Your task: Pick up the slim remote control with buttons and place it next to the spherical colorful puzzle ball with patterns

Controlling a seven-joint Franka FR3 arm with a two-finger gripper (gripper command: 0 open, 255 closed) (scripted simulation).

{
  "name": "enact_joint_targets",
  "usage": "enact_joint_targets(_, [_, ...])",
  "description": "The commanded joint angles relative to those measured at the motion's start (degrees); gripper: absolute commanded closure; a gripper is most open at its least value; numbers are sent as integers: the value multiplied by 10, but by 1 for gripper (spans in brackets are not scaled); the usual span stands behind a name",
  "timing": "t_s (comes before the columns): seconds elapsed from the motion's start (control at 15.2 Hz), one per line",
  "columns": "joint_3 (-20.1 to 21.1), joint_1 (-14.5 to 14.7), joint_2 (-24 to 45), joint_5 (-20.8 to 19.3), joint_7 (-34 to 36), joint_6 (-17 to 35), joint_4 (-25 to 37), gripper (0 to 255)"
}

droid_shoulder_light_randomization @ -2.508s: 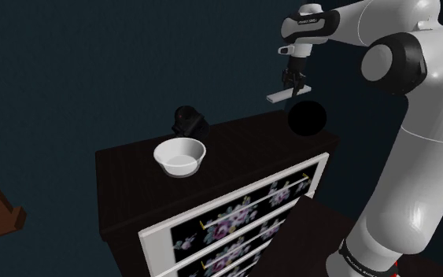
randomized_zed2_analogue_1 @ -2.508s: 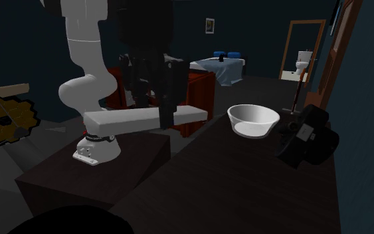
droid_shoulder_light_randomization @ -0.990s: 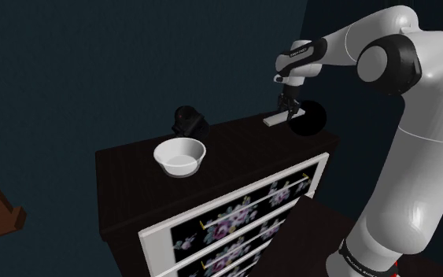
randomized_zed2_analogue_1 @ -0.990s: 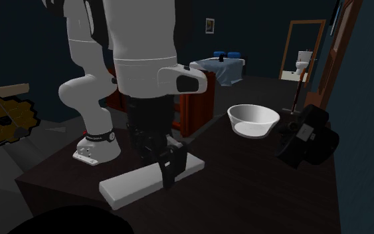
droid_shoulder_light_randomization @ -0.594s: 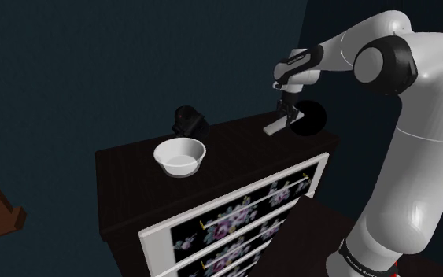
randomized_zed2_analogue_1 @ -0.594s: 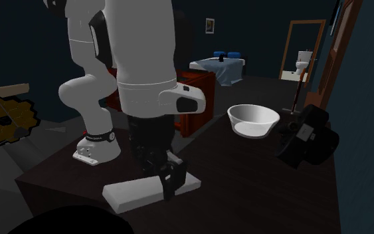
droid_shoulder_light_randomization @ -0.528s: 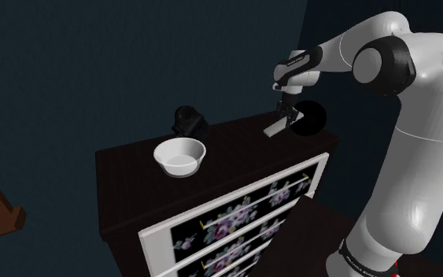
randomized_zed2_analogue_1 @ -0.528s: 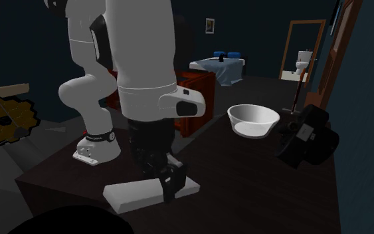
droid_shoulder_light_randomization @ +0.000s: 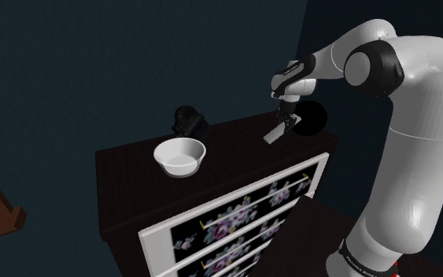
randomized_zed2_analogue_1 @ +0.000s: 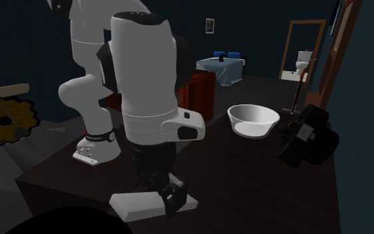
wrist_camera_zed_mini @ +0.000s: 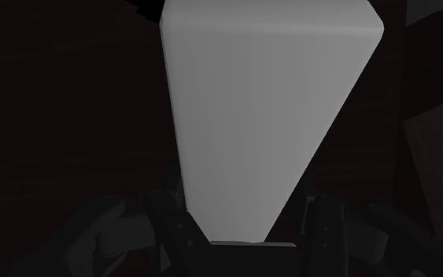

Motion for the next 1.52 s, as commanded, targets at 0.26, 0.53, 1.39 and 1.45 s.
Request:
enact_joint_targets(0.26, [6,-6,26,20,-14,39,-22,255])
enact_joint_targets(0.53, [9,-8,36,29,-20,53,-28,255])
enact_joint_targets(1.39, [2,-2,13,9,-7,21,-15,0])
enact_joint_targets(1.45, [-1,1,2,1,-1,5,-7,0])
